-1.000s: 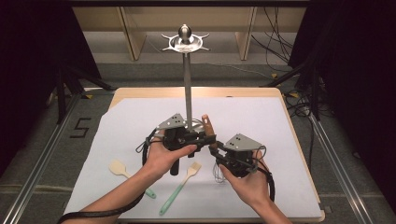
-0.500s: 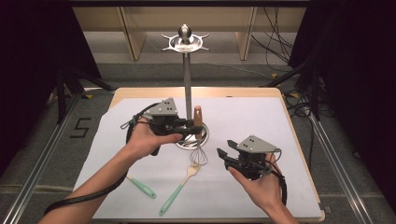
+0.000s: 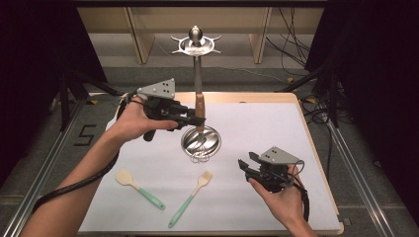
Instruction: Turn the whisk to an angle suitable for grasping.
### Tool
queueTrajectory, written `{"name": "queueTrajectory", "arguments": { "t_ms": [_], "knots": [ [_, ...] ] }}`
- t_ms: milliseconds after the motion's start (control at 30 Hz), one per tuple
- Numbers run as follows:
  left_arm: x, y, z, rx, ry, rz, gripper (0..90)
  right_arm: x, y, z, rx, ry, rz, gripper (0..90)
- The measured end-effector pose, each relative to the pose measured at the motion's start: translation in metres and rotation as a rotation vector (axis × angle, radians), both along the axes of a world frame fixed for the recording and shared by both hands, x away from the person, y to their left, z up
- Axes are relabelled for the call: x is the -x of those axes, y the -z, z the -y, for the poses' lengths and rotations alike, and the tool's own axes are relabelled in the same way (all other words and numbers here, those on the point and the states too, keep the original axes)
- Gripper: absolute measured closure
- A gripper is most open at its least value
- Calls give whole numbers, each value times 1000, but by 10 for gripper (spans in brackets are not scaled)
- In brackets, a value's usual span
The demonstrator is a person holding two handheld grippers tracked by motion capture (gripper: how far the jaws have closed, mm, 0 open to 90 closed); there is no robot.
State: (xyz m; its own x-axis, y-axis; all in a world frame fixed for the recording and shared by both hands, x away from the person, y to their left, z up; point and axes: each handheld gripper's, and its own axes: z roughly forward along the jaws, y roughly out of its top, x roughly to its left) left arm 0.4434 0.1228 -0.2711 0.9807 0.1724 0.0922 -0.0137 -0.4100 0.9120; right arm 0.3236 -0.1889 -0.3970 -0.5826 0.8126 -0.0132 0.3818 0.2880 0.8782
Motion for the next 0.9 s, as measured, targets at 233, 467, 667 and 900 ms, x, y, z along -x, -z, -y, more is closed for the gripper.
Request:
{"name": "queueTrajectory", "arguments": {
  "t_ms": [233,467,667,900],
  "knots": [
    [-10,-13,-4,6,-26,0,723,1,8,4,-12,22,-26,539],
    [-14,-25,-4,-7,-28,-21,724,1,12,4,-11,38,-22,539],
    [-21,-38,-8,0,-37,-30,724,-1,13,5,-1,17,-29,539],
    [-26,-46,-8,4,-26,-37,724,-1,14,4,-9,31,-46,539]
  ]
}}
